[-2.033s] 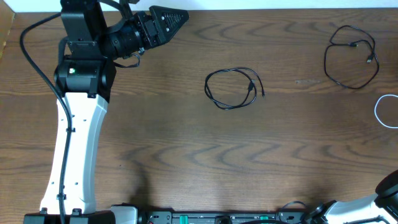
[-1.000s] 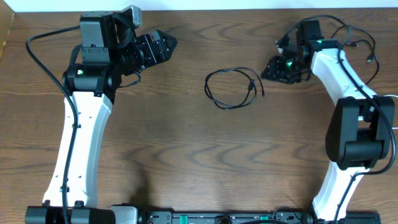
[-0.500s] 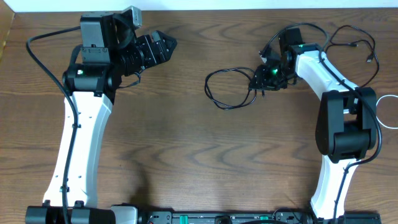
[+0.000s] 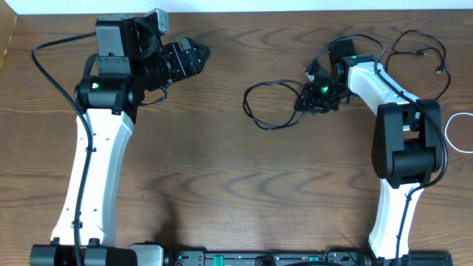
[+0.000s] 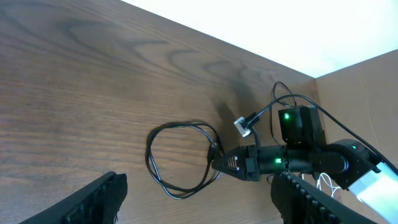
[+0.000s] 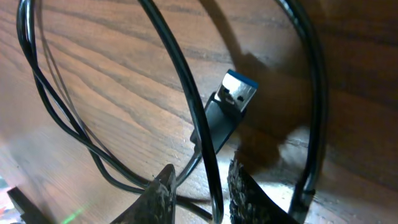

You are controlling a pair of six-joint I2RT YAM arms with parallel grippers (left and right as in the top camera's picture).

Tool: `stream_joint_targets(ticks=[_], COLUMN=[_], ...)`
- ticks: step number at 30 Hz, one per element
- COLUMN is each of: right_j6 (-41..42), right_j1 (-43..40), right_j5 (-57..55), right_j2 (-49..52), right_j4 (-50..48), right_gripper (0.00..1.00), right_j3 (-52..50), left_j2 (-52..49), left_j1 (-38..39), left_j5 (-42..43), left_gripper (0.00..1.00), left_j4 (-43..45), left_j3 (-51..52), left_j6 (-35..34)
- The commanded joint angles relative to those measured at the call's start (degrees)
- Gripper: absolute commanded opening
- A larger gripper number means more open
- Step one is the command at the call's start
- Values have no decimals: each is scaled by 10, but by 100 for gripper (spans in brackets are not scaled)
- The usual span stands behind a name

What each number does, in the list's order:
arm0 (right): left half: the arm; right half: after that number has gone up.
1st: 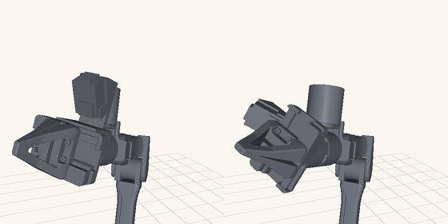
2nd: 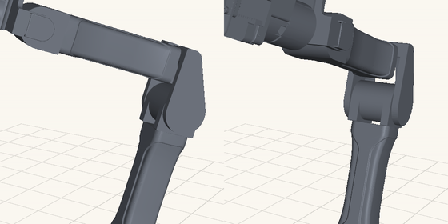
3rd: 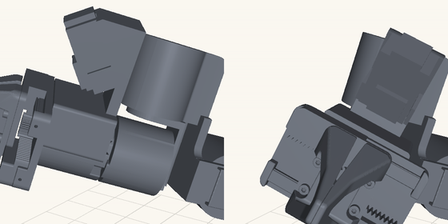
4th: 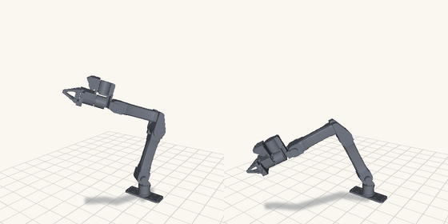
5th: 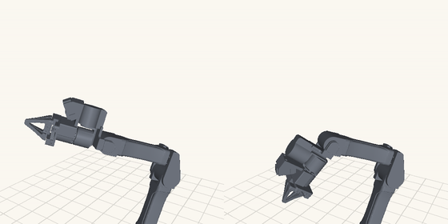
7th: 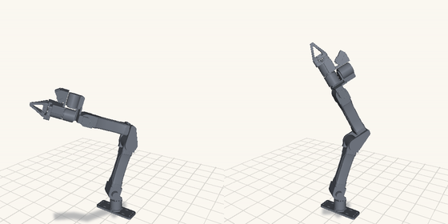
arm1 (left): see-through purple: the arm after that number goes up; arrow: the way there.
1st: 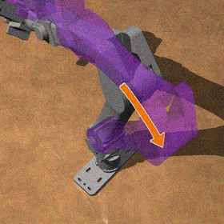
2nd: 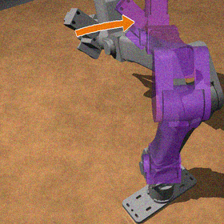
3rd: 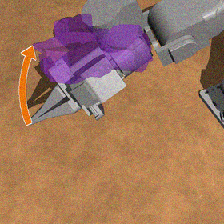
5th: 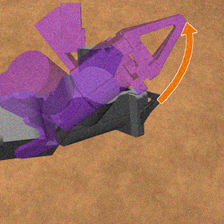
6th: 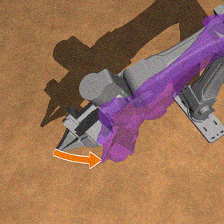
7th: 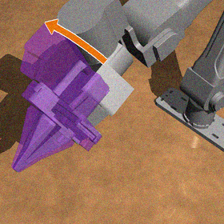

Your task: Untangle cables

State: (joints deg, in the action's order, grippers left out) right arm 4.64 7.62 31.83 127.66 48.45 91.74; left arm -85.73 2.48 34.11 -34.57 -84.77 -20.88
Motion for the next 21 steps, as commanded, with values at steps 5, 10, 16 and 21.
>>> stream_joint_targets(ticks=[5, 10, 16, 21], right_j6=[-13, -4, 2, 77], right_j1=[7, 1, -17, -16], right_j5=[13, 12, 76, 56], right_j2=[66, 47, -88, -229], right_j4=[-3, 8, 47, 4], right_gripper=[9, 1, 1, 1], right_j3=[-1, 13, 102, 194], left_j2=[-5, -7, -11, -11], left_j1=[1, 1, 1, 1], left_j5=[-8, -8, -8, -8], left_gripper=[79, 79, 79, 79], left_j4=[-2, -2, -6, -15], left_j3=[2, 2, 2, 2], left_j6=[10, 10, 10, 10])
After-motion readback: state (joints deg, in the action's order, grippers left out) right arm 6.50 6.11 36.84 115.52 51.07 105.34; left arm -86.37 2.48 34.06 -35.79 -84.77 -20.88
